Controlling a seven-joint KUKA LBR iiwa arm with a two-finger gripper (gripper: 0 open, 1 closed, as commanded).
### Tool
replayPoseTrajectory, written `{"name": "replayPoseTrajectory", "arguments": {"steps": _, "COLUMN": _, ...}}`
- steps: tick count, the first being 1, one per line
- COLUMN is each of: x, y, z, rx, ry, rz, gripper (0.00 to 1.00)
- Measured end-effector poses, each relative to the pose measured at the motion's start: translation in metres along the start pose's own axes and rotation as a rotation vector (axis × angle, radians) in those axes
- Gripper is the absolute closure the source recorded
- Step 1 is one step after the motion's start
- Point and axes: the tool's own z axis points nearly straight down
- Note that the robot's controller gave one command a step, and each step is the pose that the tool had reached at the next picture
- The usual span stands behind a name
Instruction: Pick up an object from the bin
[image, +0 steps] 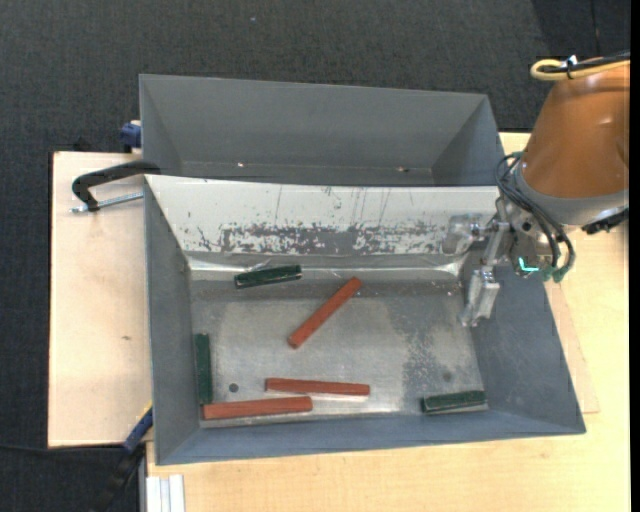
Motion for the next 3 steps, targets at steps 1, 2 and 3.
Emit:
{"name": "replayPoseTrajectory", "arguments": {"steps": 1, "x": -0.002, "y": 0.000, "z": -0.004, "rx": 0.001, "ry": -0.008, "rz": -0.002, "gripper": 0.00}}
{"name": "replayPoseTrajectory", "arguments": {"steps": 2, "x": 0.016, "y": 0.027, "z": 0.024, "rx": 0.005, "ry": -0.017, "rz": -0.084, "gripper": 0.00}}
{"name": "replayPoseTrajectory", "arguments": {"steps": 3, "x": 0.032, "y": 0.087, "z": 0.068, "rx": 0.001, "ry": -0.007, "rz": -0.168, "gripper": 0.00}}
